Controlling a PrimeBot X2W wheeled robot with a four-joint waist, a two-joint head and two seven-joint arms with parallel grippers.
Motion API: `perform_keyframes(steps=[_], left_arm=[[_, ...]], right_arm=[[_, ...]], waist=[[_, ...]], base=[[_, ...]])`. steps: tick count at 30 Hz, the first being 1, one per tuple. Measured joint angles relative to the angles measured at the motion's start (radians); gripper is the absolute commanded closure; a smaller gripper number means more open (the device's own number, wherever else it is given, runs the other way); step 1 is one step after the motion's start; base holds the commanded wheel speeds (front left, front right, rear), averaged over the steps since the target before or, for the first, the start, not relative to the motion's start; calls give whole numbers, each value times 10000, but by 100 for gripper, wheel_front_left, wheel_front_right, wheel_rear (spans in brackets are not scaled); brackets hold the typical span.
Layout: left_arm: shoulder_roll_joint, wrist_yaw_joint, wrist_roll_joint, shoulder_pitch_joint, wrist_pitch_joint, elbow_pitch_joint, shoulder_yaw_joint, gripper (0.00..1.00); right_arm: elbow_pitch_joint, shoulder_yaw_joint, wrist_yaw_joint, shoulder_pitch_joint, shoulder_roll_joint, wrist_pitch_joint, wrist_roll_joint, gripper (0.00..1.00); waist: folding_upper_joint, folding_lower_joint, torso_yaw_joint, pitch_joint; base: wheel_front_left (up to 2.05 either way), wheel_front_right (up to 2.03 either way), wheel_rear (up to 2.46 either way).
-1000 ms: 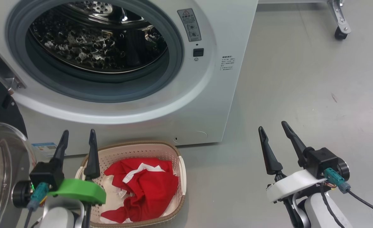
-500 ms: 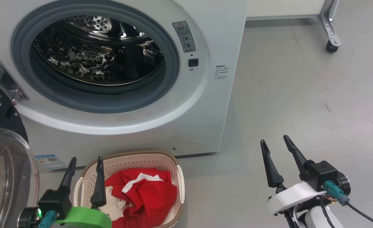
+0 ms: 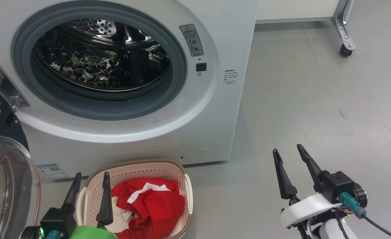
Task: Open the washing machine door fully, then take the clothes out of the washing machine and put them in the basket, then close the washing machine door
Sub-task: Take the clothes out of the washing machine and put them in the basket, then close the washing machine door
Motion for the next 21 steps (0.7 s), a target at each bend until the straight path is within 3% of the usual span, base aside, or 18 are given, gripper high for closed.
perform_keyframes(steps=[21], left_arm=[[17, 199, 134, 380, 359, -861, -33, 0]], right_arm=[[-23, 136, -75, 12, 2, 0, 61, 0]], waist=[[0, 0, -153, -30]], base=[[-3, 3, 0]])
